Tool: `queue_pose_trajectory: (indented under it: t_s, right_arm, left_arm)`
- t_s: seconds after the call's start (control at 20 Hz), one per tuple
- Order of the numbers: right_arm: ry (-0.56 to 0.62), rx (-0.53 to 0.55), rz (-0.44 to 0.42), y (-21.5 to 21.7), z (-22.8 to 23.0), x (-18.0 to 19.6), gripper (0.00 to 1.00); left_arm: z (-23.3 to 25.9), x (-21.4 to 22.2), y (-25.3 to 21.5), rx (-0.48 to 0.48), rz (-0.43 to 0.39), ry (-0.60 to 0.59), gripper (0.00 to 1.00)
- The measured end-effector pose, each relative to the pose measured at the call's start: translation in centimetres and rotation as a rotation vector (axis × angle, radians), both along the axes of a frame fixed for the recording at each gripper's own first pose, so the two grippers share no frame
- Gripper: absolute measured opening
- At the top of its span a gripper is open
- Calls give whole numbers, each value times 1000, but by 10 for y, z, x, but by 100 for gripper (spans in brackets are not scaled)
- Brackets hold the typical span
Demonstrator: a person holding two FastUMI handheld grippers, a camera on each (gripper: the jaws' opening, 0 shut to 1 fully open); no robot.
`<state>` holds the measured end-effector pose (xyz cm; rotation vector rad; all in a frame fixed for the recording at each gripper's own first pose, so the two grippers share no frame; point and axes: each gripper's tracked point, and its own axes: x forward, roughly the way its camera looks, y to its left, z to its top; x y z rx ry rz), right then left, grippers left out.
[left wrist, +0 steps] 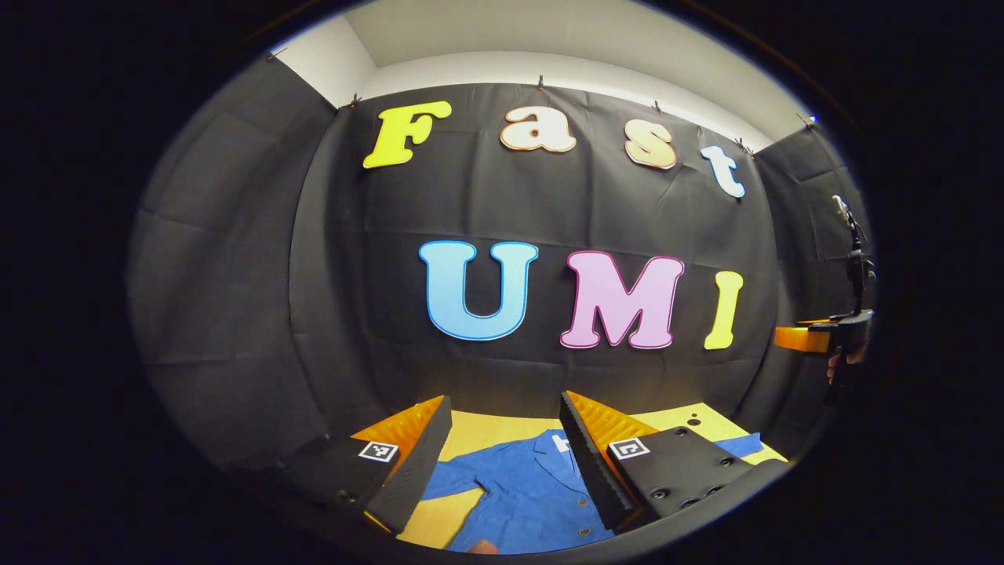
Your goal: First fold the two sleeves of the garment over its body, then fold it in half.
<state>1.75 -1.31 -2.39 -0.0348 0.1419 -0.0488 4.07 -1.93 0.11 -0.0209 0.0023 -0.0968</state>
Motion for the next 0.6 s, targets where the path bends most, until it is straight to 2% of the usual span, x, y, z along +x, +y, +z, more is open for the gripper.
queue_pose_trajectory:
  t_s: [0.1, 0.15, 0.2, 0.25, 0.4, 0.6]
  right_arm:
    - [29, 41, -21, -13, 3, 10, 96]
    - [49, 60, -43, -25, 3, 17, 92]
    - [77, 84, -70, -37, -3, 24, 96]
    - [112, 100, -96, -53, -13, 33, 96]
    - [358, 177, -202, -111, -80, 40, 96]
    - [646, 113, -312, -205, -172, 40, 96]
  left_arm:
    - [-4, -1, 1, 0, 0, 5, 80]
    - [-7, -2, 3, -6, 0, 8, 80]
    - [-9, -2, 3, -17, -1, 13, 80]
    - [-14, -4, 3, -34, -4, 22, 80]
    - [-28, -5, 4, -63, -6, 57, 80]
    - [-35, 2, -4, -53, 18, 80, 80]
